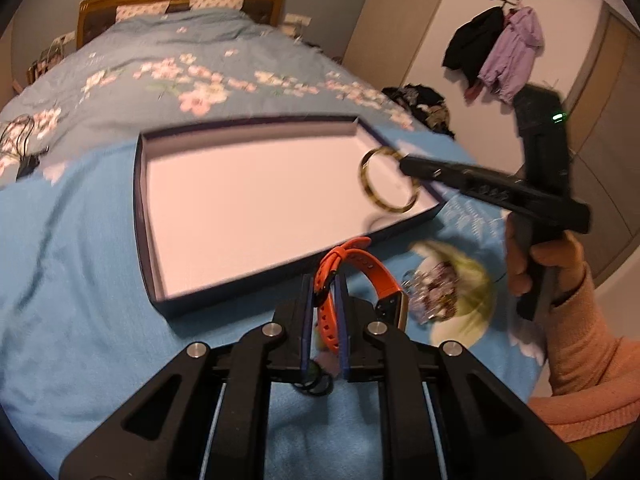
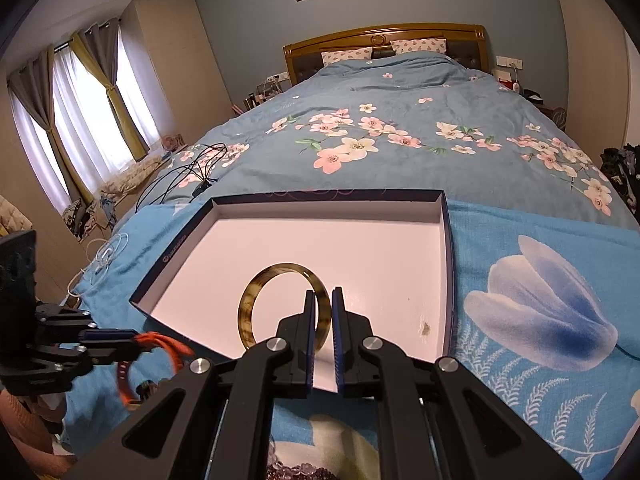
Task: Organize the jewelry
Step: 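Carry the watch with the left tool while the right tool carries the bangle into the box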
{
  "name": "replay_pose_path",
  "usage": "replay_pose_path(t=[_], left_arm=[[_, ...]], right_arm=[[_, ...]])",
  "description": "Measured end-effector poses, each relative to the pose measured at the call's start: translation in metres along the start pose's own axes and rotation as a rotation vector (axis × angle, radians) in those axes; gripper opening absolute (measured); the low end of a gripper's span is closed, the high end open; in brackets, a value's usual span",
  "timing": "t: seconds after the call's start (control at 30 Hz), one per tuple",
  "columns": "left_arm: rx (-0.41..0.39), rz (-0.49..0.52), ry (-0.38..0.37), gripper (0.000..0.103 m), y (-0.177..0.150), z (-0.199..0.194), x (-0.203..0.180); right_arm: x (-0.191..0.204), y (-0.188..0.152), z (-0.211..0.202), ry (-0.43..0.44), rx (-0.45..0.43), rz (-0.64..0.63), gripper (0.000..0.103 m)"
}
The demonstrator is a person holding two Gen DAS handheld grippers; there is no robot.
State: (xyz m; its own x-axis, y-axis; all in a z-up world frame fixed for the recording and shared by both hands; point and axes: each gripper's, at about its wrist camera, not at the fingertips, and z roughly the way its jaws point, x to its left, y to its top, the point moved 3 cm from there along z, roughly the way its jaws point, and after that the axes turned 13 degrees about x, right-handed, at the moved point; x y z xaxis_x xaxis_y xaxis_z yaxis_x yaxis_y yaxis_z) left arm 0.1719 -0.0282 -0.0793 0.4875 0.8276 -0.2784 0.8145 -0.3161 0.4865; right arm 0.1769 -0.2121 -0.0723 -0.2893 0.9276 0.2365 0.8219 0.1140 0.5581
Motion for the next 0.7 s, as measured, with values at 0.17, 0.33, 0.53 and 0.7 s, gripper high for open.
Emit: replay_pose_path(t=[0.17,0.33,0.53,0.7], left_arm=[[-0.064,0.026,0.033,0.01,0.029,-0.018,0.006],[-0.05,0.027,0.069,0.01,0.069,-0.008,0.025],[-0.002,0.02,0.102,0.011,0.106,0.023,0.046],[0.052,0.031,0.156,0.011,0.126,0.052,0.06]], right_arm=[[-0.003,0.016,0.007,0.003,0.004,0.019,0.006],[-0.004,0.042,0.022,-0.023,0.015,0.021,0.006],[-0.01,0.07,0.051,-0.052,0.055,0.051,0.007],[-0.014,0.083,0.068,-0.061,0.076,0.081,0.008]])
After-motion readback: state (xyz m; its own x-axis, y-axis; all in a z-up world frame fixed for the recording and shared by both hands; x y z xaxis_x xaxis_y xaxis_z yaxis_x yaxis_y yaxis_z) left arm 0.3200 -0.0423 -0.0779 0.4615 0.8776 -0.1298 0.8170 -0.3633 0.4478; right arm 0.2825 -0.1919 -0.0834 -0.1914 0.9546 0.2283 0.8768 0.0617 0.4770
